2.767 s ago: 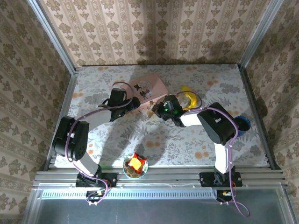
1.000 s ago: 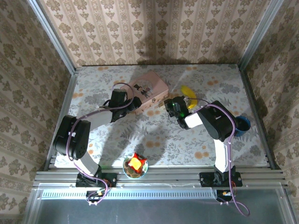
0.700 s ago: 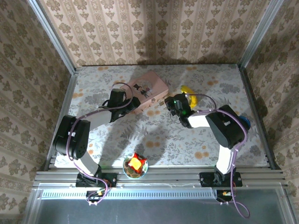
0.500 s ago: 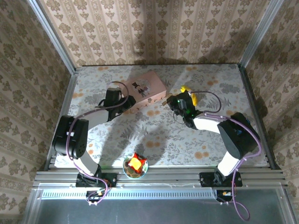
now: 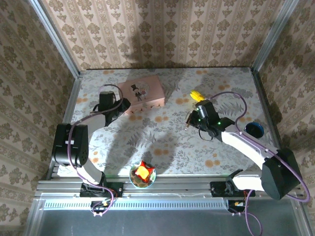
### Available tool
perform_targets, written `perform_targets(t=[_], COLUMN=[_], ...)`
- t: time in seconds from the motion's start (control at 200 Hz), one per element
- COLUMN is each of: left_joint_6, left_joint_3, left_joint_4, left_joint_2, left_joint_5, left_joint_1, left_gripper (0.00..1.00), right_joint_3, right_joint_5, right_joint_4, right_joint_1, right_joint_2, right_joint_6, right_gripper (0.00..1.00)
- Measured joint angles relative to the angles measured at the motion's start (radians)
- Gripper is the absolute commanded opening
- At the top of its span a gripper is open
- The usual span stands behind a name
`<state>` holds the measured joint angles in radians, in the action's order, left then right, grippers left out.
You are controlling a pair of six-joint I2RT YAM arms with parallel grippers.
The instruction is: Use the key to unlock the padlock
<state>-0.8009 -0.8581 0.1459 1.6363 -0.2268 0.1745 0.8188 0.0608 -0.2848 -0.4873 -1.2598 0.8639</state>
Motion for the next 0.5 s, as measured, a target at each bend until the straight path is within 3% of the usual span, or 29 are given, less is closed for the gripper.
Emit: perform_targets(t=[0.27,0.35,0.5], left_joint_6=[0.056,0.087,0.141], left_joint_3=[-0.09,-0.139,-0.255], left_joint_4=[-0.135,-0.173,-0.21], left_joint_2=[0.032,0.064,0.151], left_joint_5=[0.042,0.056,0.048], left_joint_1=[-0.027,-0.045,-0.079], left_gripper=[0.94,1.0,1.0], right_joint_3=[-0.002,-0.003,-0.003], right_joint_5=[0.045,0.047,0.048], right_joint_4=[-0.192,-0.206,-0.214], right_joint_1=[-0.026,-0.027,-0.028], right_joint_2=[0.011,0.01,0.0], right_joint_6=[-0.056,-0.061,-0.076], right_gripper=[0.0,0.0,0.0])
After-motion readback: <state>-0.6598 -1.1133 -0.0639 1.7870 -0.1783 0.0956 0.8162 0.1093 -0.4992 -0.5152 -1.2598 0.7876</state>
